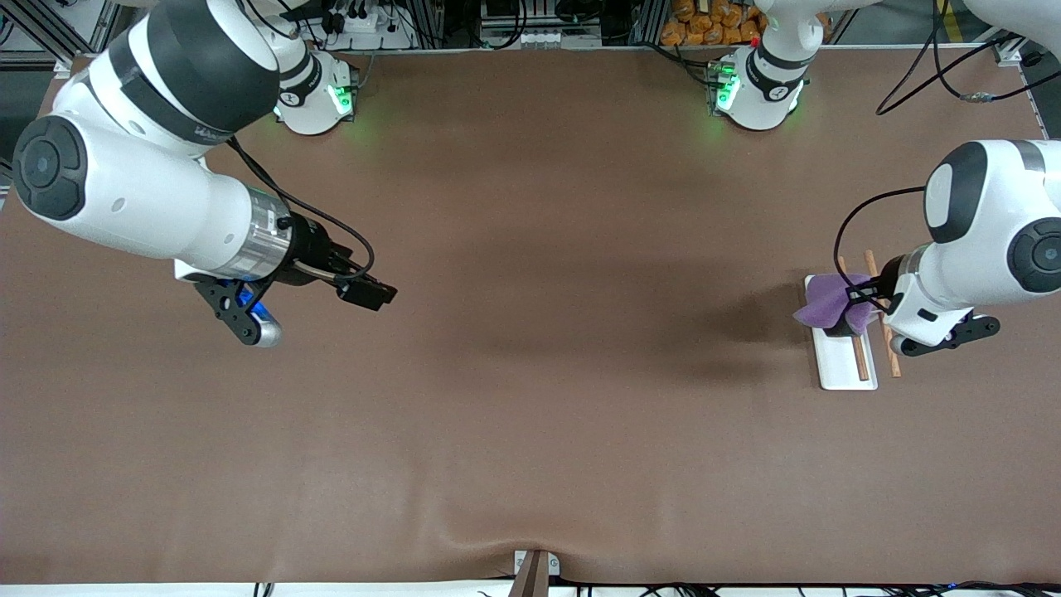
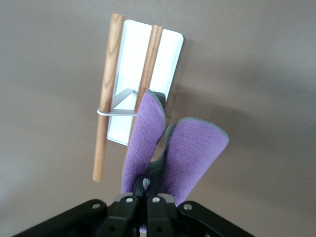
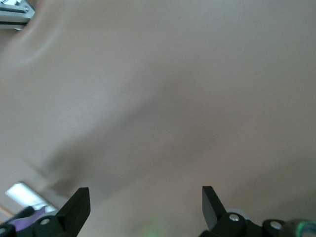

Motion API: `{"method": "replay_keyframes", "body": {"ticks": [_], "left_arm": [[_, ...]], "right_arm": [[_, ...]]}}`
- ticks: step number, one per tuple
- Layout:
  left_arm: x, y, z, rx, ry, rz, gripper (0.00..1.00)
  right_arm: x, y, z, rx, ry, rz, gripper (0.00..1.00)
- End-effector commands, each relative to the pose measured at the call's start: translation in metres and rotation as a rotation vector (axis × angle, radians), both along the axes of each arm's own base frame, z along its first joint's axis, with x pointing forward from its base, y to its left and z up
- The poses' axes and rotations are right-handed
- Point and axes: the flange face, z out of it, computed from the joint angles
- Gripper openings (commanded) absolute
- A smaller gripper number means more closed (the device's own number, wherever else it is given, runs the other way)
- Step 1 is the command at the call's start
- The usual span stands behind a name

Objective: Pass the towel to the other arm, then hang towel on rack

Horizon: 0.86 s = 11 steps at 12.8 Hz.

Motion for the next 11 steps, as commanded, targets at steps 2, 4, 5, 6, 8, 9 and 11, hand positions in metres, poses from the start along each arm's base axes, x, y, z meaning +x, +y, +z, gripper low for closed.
{"method": "replay_keyframes", "body": {"ticks": [2,4,5,6,8,9,11], "left_arm": [[-0.007,0.031,0.006,-0.025,-0.015,-0.034,0.00],[-0.005,0.043,0.004,-0.052,-0.020,-0.044,0.00],[-0.005,0.053,0.004,-0.061,-0.023,-0.045,0.00],[-0.004,0.056,0.003,-0.078,-0.030,-0.063,0.00],[-0.004,0.079,-0.002,-0.098,-0.030,-0.074,0.00],[-0.004,0.084,-0.002,-0.121,-0.037,-0.092,0.00],[-0.004,0.105,-0.011,-0.145,-0.035,-0.108,0.00]], "right_arm": [[-0.010,-0.025,0.007,-0.076,-0.046,0.155,1.00],[-0.005,-0.050,0.008,-0.083,-0.054,0.225,1.00],[-0.003,-0.062,0.010,-0.080,-0.064,0.239,1.00],[0.001,-0.079,0.011,-0.075,-0.075,0.260,1.00],[0.007,-0.121,0.008,-0.076,-0.083,0.346,1.00],[0.004,-0.135,0.011,-0.071,-0.097,0.386,1.00],[0.001,-0.151,0.006,-0.092,-0.095,0.413,1.00]]}}
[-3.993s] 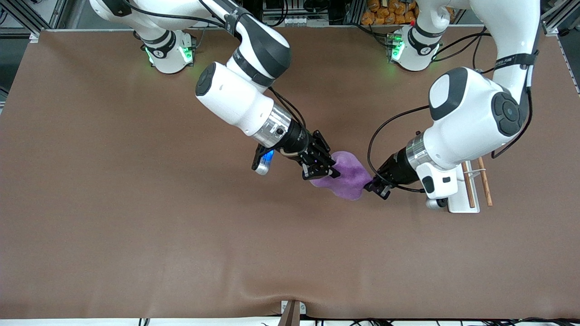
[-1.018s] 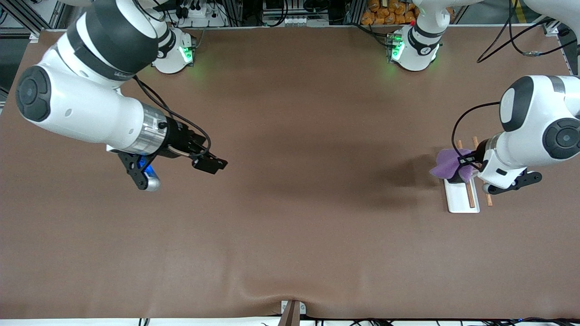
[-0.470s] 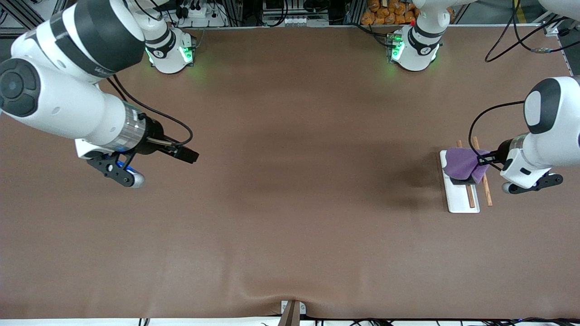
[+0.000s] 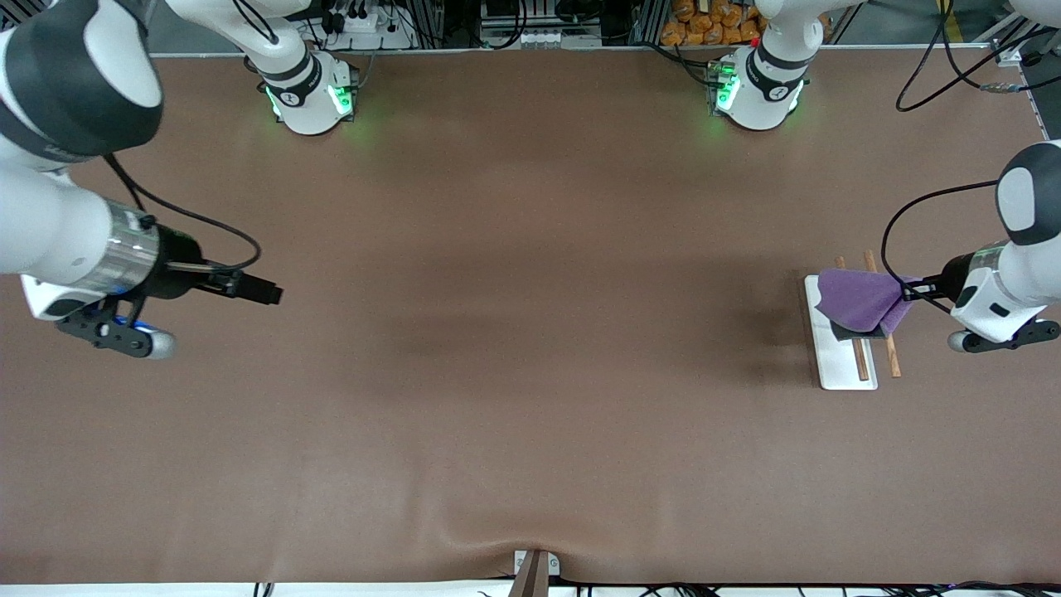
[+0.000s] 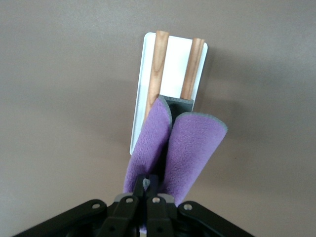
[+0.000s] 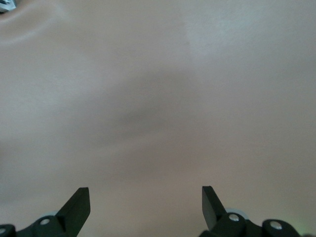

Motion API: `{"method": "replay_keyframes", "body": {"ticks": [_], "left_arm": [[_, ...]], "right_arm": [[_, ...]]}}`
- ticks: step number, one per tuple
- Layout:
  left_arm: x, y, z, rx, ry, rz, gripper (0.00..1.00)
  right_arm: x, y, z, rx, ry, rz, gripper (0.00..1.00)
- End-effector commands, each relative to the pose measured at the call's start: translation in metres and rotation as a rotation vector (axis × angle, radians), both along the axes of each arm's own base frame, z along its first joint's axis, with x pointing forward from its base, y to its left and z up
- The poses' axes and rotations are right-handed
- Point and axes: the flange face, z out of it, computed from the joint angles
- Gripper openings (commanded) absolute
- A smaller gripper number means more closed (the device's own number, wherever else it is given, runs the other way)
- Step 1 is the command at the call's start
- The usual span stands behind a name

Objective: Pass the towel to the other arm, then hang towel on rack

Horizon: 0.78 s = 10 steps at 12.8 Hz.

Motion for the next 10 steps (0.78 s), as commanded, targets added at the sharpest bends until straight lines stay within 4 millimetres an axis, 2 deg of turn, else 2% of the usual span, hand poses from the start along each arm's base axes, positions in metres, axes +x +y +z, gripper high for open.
{"method": "replay_keyframes", "body": {"ticks": [1,3,5,8,9,10], "left_arm": [[-0.002,0.018,-0.007,-0.038,-0.015,-0.034,0.00],[-0.003,0.031,-0.013,-0.059,-0.011,-0.050,0.00],[-0.004,0.051,-0.022,-0.101,-0.020,-0.075,0.00],[-0.007,0.074,-0.033,-0.146,-0.032,-0.121,0.00],[-0.009,0.081,-0.034,-0.158,-0.034,-0.134,0.00],[-0.007,0.082,-0.038,-0.165,-0.038,-0.152,0.00]], "right_arm": [[-0.015,-0.019,0.000,-0.022,-0.001,0.052,1.00],[-0.018,-0.040,0.000,-0.014,-0.006,0.083,1.00],[-0.026,-0.047,-0.001,-0.029,-0.012,0.084,1.00],[-0.058,-0.049,-0.015,-0.061,-0.075,0.107,1.00],[-0.066,-0.055,-0.020,-0.063,-0.086,0.118,1.00],[-0.069,-0.072,-0.021,-0.061,-0.086,0.121,1.00]]}}
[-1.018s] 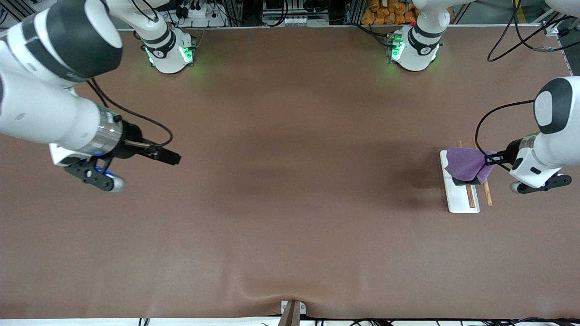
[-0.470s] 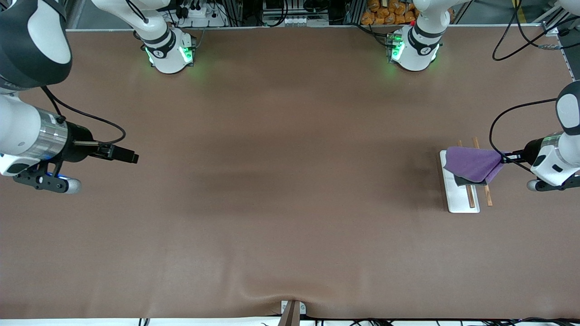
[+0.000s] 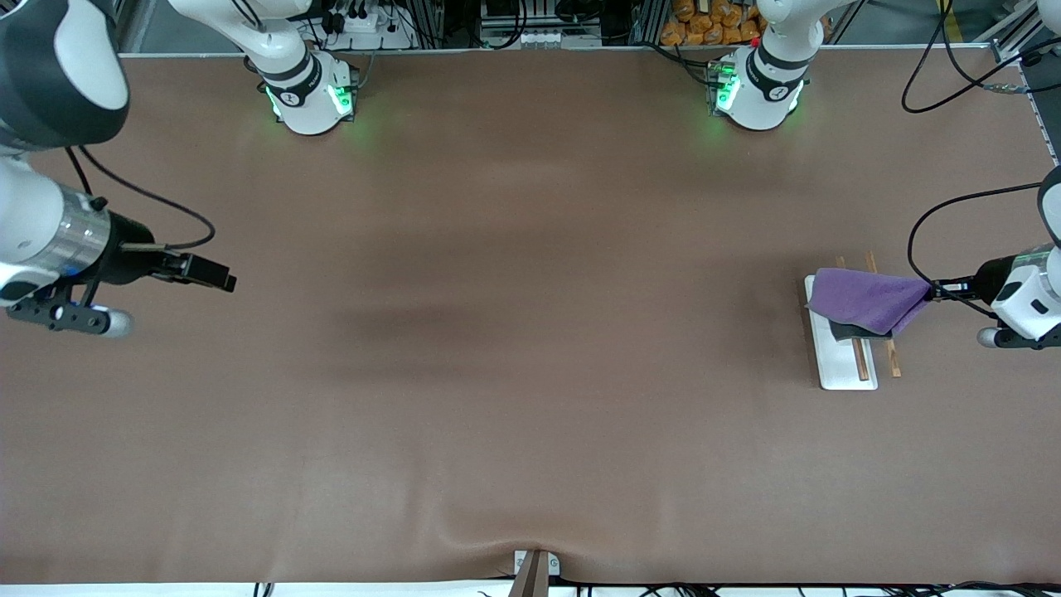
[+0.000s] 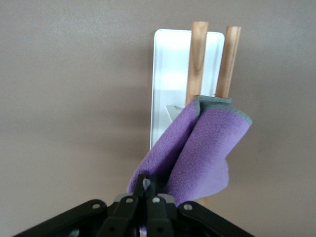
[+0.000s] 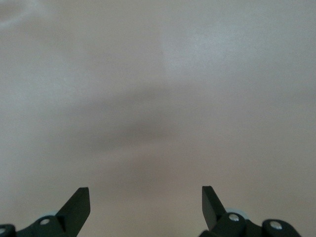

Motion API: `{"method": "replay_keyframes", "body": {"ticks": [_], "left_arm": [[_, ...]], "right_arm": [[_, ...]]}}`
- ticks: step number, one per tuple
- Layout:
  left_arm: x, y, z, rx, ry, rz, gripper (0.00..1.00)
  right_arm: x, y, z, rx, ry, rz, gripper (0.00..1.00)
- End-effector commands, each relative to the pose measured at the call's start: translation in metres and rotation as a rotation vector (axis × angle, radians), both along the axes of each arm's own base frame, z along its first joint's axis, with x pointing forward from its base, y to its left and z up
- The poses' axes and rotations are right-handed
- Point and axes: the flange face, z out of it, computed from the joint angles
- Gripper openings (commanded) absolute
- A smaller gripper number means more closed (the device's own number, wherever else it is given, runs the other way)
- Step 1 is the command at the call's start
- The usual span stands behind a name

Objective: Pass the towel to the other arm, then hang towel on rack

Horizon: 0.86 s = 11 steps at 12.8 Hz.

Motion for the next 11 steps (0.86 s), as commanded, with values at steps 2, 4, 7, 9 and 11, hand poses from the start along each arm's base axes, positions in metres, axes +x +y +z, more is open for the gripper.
{"method": "replay_keyframes", "body": {"ticks": [2,4,7,9,11], "left_arm": [[-0.001,0.012,-0.003,-0.031,-0.029,-0.032,0.00],[-0.001,0.017,-0.011,-0.042,-0.021,-0.044,0.00],[-0.002,0.024,-0.018,-0.059,-0.023,-0.041,0.20],[-0.002,0.023,-0.019,-0.075,-0.026,-0.029,0.94],[-0.001,0.024,-0.019,-0.074,-0.028,-0.028,1.00]], "right_arm": [[-0.035,-0.051,-0.005,-0.011,-0.020,0.062,1.00],[-0.039,-0.048,-0.003,-0.024,0.004,0.071,1.00],[-0.043,-0.053,0.000,-0.055,-0.007,0.081,1.00],[-0.044,-0.052,-0.001,-0.056,-0.007,0.081,1.00],[-0.048,-0.056,-0.007,-0.056,-0.008,0.073,1.00]]}}
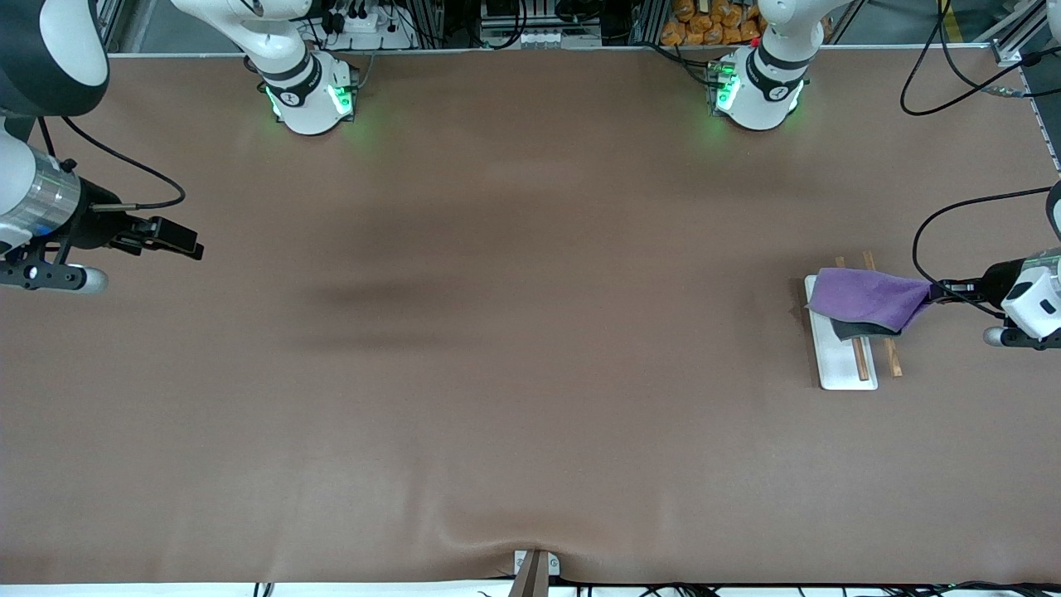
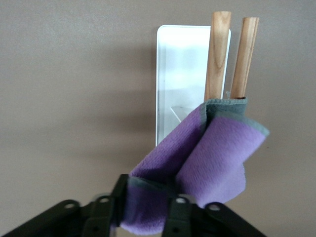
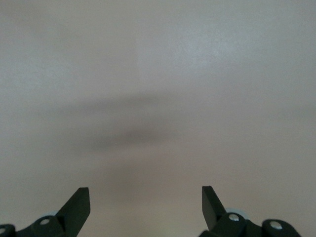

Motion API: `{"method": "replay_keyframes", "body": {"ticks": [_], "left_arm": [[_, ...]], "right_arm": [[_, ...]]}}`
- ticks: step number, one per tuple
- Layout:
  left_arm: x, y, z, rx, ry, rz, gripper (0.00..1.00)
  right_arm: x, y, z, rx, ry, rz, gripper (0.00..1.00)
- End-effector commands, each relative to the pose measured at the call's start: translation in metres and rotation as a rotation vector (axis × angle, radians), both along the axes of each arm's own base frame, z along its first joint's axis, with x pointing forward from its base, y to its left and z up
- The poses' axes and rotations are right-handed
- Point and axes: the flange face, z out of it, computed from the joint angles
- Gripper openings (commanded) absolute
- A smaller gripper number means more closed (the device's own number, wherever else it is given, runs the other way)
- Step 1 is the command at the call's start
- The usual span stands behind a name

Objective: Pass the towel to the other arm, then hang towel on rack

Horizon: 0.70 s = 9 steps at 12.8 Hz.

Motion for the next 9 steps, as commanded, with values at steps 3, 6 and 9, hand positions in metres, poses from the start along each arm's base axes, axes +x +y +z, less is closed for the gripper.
{"method": "replay_keyframes", "body": {"ticks": [3,6,9], "left_arm": [[0.007,0.000,0.015,-0.014,-0.036,-0.001,1.00],[0.008,0.002,0.018,-0.014,-0.043,-0.009,1.00],[0.008,0.002,0.018,-0.014,-0.044,-0.011,1.00]], "right_arm": [[-0.024,-0.005,-0.007,-0.023,-0.017,0.010,1.00],[-0.004,-0.013,0.023,-0.023,-0.055,0.085,1.00],[-0.003,-0.006,0.042,-0.054,-0.025,0.113,1.00]]}}
